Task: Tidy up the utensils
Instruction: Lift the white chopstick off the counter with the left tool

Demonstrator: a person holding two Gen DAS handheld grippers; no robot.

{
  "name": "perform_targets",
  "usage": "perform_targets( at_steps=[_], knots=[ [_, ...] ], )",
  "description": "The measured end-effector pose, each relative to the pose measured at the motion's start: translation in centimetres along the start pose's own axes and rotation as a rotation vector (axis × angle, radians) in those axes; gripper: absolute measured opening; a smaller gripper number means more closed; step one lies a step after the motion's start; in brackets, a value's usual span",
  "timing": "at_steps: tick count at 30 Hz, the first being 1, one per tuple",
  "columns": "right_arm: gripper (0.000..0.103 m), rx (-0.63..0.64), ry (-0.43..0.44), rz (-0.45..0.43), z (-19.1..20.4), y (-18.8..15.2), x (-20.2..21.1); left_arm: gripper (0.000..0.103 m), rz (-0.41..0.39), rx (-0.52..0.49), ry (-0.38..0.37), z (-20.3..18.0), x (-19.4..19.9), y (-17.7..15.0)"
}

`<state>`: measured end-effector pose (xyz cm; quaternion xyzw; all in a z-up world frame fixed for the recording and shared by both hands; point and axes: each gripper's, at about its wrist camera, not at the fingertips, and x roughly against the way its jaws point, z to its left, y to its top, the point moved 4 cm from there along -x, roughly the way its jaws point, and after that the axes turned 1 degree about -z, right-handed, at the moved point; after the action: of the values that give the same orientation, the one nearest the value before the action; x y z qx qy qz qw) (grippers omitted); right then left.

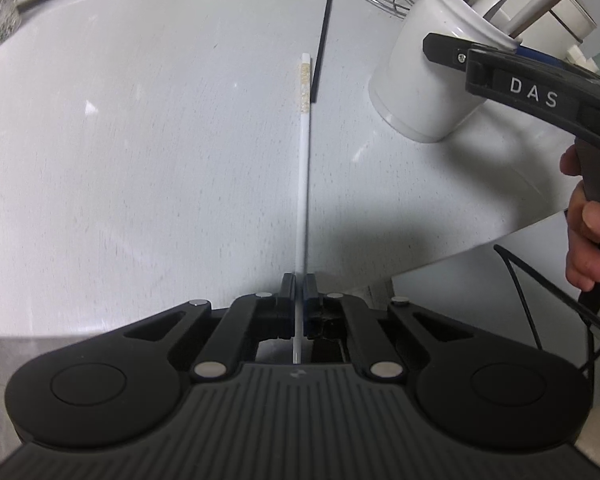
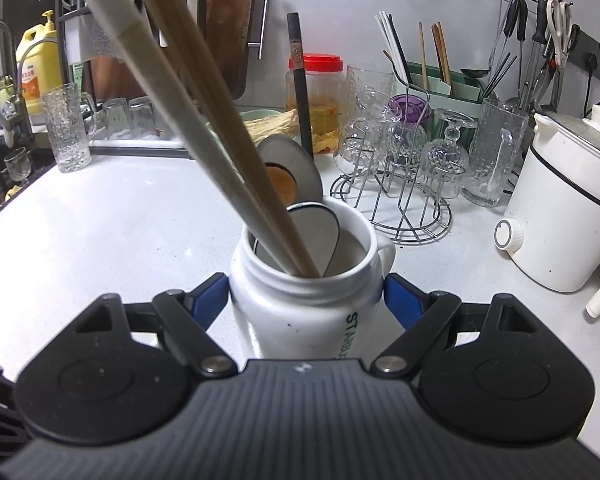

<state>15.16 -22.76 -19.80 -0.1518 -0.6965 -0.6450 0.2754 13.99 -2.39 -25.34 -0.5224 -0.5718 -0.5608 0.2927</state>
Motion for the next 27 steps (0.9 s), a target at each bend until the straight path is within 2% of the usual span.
perform_targets(
  at_steps=[5, 6, 7, 9, 18, 20, 22, 27],
  knots=[
    [0.087, 0.007, 0.004, 0.001, 0.0, 0.0, 0.0, 0.009, 0.019, 0.046, 0.004, 0.9, 0.6, -0.9],
    [0.087, 0.007, 0.004, 0.001, 0.0, 0.0, 0.0, 0.016, 0.021, 0.054, -0.001, 1.1, 0.7, -1.1],
    [0.087, 0.007, 0.004, 0.001, 0.0, 0.0, 0.0, 0.028, 0.025, 0.059, -0.003, 1.4, 0.9, -1.3],
    [0.087, 0.006, 0.004, 0.001, 0.0, 0.0, 0.0, 0.034, 0.028, 0.061, -0.005, 1.5, 1.1, -1.6],
    [0.087, 0.001, 0.001, 0.002, 0.2, 0.0, 0.0, 0.033, 0.084, 0.052, -0.019, 1.5, -0.6, -2.9],
    [0.087, 0.003, 0.004, 0.002, 0.3, -0.1, 0.1, 0.026, 0.077, 0.055, -0.014, 1.6, -0.8, -2.9],
    [0.086, 0.005, 0.006, 0.001, 0.4, -0.1, 0.1, 0.007, 0.068, 0.058, -0.008, 1.7, -0.8, -2.9],
    [0.087, 0.007, 0.008, -0.001, 0.5, -0.1, 0.1, 0.006, 0.005, 0.067, -0.007, 1.8, 1.4, -2.2]
  ],
)
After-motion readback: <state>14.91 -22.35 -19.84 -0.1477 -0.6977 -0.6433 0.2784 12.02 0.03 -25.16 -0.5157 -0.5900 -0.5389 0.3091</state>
